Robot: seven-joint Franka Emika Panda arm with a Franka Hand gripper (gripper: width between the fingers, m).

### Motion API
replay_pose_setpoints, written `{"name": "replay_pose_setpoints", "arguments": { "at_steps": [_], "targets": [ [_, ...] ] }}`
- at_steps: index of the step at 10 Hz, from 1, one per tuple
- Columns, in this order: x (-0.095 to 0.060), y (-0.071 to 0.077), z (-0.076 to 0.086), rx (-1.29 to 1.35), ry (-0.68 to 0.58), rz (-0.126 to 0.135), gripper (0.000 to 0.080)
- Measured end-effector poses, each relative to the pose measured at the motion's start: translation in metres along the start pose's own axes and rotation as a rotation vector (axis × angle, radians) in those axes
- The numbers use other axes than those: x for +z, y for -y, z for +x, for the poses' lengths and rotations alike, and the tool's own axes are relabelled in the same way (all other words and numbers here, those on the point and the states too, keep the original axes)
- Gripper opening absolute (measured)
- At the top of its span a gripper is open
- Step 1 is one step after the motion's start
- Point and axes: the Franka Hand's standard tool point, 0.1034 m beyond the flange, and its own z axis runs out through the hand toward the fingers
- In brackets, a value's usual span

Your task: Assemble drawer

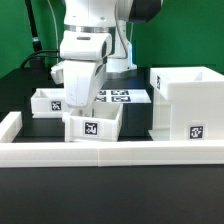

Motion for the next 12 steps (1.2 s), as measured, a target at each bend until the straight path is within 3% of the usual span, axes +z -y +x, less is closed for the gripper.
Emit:
{"name": "replay_pose_setpoints", "arguments": {
  "at_steps": [3,5,12],
  "targets": [
    [0.001,0.001,0.009,-0.012,-0.004,0.004,0.0042],
    [0.001,0.003,0.011,-0.013,-0.002,0.039,0.0042],
    [0.002,0.004,0.017,-0.022,-0.006,0.051,0.0042]
  ]
}}
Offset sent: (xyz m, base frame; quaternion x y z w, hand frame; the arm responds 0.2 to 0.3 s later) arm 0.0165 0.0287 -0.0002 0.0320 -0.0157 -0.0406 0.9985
